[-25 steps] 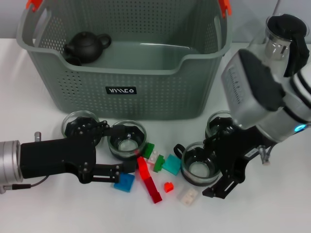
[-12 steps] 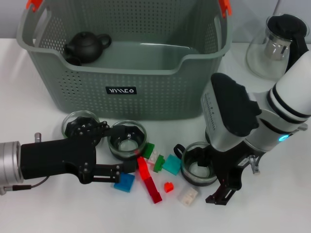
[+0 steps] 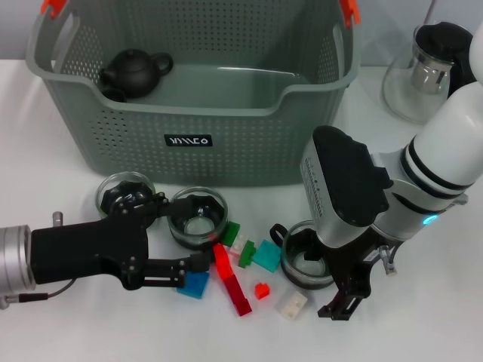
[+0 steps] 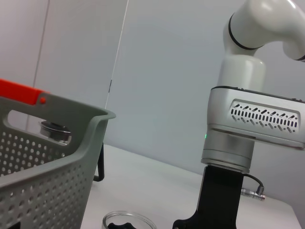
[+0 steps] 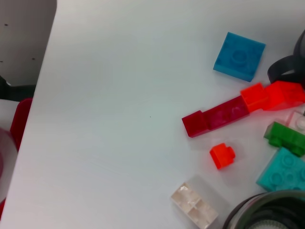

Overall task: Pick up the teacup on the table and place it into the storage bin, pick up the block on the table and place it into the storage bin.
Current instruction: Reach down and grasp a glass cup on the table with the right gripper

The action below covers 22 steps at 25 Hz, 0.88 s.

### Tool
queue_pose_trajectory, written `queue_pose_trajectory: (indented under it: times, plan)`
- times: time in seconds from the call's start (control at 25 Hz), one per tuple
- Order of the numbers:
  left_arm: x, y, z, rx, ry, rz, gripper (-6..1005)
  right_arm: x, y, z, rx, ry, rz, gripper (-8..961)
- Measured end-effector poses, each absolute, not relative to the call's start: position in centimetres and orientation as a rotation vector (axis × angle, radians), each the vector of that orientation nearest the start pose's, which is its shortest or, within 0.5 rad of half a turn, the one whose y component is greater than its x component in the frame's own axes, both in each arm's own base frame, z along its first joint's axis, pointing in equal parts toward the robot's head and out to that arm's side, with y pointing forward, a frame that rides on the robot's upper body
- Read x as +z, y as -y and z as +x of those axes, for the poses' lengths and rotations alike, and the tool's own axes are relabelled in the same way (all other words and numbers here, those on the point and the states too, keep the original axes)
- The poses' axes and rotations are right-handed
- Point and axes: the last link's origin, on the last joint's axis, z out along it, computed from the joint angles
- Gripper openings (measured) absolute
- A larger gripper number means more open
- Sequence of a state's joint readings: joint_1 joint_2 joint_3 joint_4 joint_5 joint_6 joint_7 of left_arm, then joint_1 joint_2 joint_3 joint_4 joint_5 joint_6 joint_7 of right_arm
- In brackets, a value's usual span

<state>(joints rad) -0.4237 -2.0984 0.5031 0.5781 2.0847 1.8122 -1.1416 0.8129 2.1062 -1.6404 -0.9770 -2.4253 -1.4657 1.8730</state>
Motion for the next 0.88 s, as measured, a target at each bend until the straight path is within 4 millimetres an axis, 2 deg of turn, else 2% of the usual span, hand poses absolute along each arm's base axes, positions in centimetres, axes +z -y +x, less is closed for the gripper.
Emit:
queue_pose_trajectory:
  times: [0.08, 0.52, 0.76, 0.88]
  plan:
    - [-0.3, -26.5, -28.46, -0.934, 0.525, -2.753, 947, -8.85, -33.84, 15.61, -0.755, 0.172, -3.142, 941]
    - [-0.35, -26.58, -28.58, -0.923, 0.53, -2.747, 947, -8.85, -33.85, 15.4, -0.781, 0.166, -3.14, 780]
    - [-0.38, -26.54, -28.66, -0.92, 0.533, -2.746, 947, -8.95, -33.76, 15.56, -0.786, 0.174, -3.139, 563]
    - [-0.39, -26.53, -28.7, -0.916, 0.535, -2.746, 947, -8.96, -33.76, 15.5, -0.792, 0.154, -3.137, 420]
